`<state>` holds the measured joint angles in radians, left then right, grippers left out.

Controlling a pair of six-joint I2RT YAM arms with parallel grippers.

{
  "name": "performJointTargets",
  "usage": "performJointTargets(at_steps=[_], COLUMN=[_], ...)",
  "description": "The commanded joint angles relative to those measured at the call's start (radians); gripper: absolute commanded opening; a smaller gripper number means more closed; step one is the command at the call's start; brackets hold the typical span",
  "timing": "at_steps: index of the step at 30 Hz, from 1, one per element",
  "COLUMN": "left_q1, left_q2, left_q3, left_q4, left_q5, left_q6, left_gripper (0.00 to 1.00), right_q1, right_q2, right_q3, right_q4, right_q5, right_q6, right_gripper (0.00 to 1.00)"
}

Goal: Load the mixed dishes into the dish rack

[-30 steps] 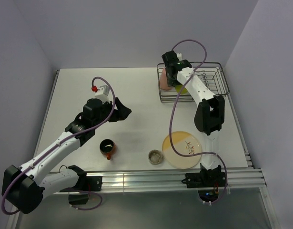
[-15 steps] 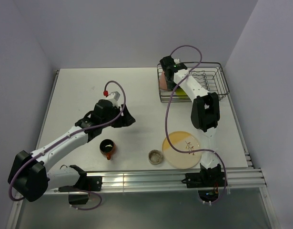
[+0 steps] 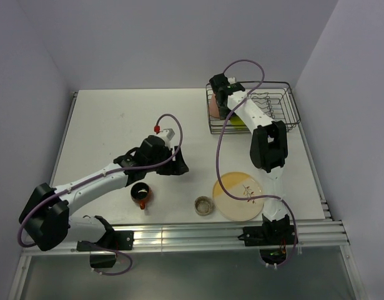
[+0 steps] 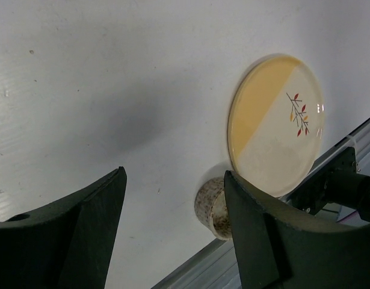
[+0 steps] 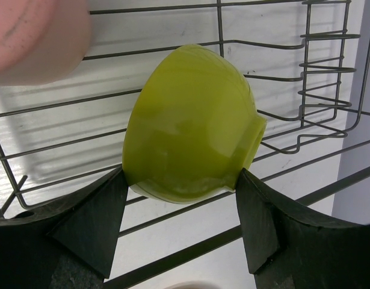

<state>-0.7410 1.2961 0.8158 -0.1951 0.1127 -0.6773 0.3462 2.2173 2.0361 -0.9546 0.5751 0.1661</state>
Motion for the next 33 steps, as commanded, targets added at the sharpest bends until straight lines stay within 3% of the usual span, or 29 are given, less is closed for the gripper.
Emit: performJointTargets(at_steps=[1,5,7,11,17,25,33], left_q1=[-0.023,-0.044,-0.05,-0.069,-0.098,-0.126,-0.187], left_q2=[0.018,0.04,0.049,0.074,0.095,0.132,0.15], left_q3=[0.04,0.046,0.048,0.059,0.065,0.057,0.034], left_q4=[0.016,0.017,0.019,0.017,0.022,0.025,0.026], left_q5=[-0.019,-0.022,-0.028,-0.038,-0.047,-0.056,-0.074], left_q6=[-0.016,-0.019,-0.022,-0.025,-0.031,-0.034,-0.053], left_gripper=[0.72,0.72,0.73,0.73,0.74,0.74,0.69], right_q1=[-0.006,-0.006,-0.006,-0.006,-0.006,-0.001,0.043], right_q2=[0.008,0.015,0.013,0.013,-0.001,-0.097,-0.387], right_q3=[0.023,0.029,0.026,0.027,0.026,-0.01,-0.23], right_q4=[0.011,0.001,0.002,0.005,0.008,0.046,0.129], right_q5=[0.026,0.028,0.029,0.025,0.019,-0.145,-0.228], right_q6=[-0.004,-0.005,-0.007,-0.01,-0.005,0.015,0.093], right_gripper=[0.57,0.68,0.78,0.85,0.88,0.89,0.89])
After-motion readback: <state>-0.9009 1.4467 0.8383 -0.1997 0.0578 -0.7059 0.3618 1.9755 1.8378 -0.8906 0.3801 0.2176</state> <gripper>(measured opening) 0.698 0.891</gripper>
